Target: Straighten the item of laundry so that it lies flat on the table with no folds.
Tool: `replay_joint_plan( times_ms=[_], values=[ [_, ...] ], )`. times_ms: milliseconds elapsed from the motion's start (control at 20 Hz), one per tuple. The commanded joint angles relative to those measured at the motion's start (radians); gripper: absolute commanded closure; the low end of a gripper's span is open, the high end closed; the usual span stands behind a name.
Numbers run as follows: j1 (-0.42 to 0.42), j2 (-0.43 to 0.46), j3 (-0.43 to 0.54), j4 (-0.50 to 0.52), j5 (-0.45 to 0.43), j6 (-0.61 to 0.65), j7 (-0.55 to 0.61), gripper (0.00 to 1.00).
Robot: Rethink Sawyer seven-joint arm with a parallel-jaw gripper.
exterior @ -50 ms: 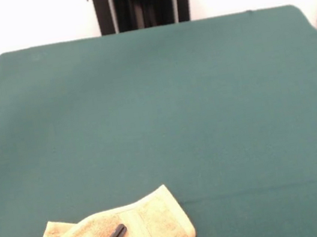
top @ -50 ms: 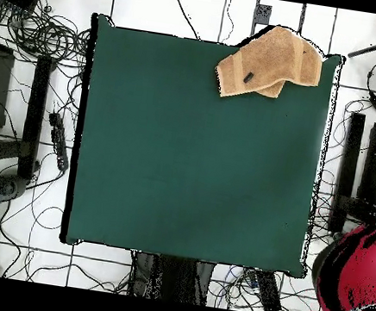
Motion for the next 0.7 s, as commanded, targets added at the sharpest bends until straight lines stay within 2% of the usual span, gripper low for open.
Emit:
replay_joint_plan(
  times_ms=[50,150,250,300,350,450,550,700],
  values=[
    [0.091,-0.104,-0.262,0.053,0.030,0.524,0.066,1.00],
    [0.146,-0.154,-0.298,-0.020,-0.112,0.686,-0.086,1.00],
    [0.178,-0.176,-0.261,-0.076,-0.179,0.721,-0.083,1.00],
    [0.183,-0.188,-0.245,-0.084,-0.170,0.693,-0.044,1.00],
    [0.176,-0.202,-0.244,-0.066,-0.117,0.630,0.005,1.00],
    [0.113,-0.226,-0.255,0.061,0.092,0.459,0.183,1.00],
    [0.021,-0.264,-0.278,0.253,0.252,0.351,0.307,1.00],
    [-0.139,-0.336,-0.273,0.575,0.414,0.169,0.471,1.00]
  ],
)
